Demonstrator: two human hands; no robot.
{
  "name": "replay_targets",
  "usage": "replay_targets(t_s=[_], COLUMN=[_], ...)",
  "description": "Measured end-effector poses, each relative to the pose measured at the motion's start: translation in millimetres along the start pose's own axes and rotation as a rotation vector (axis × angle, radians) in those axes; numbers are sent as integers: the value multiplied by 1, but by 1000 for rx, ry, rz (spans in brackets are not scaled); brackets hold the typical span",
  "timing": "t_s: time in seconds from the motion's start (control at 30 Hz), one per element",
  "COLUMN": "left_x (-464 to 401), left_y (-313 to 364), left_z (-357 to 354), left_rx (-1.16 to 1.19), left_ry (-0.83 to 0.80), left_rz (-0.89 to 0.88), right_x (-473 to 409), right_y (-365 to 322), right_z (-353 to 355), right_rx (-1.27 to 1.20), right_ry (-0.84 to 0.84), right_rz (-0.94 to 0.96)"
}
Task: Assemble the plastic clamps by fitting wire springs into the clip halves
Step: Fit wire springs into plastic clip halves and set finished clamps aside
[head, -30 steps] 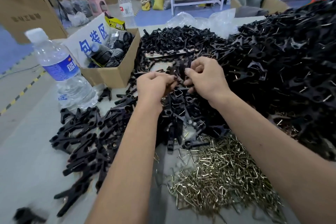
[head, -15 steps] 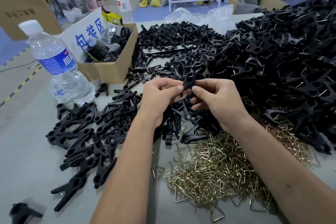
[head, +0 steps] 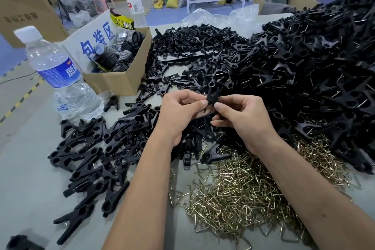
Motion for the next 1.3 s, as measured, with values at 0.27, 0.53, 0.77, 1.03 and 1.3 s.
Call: replay_targets(t_s=[0.27, 0.53, 0.77, 1.03, 1.3], left_x=[4, 6, 6, 8, 0], left_y=[4, 5, 5, 11, 10], left_z=[-3, -4, -3, -3, 14], left_rx=[-9, 37, -13, -167, -150], left_ry=[-25, -13, -40, -57, 68], left_rz=[-45, -33, -65, -225, -244], right_x=[1, 3, 4, 4, 8], right_y=[-2, -3, -5, -6, -27], right_z=[1, 2, 1, -1, -5], right_rx=[-95, -114, -95, -88, 311], right_ry=[-18, 0, 2, -18, -212], right_rz=[-60, -67, -70, -82, -23])
Point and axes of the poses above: each hand's wrist, its own x-axis away from the middle knuckle, its own z-axis out of the back of the hand, y = z × x, the point moved 4 cm from there along -x, towards the middle knuckle, and after that the axes turned 12 degrees about -x, right-handed, at the moved point
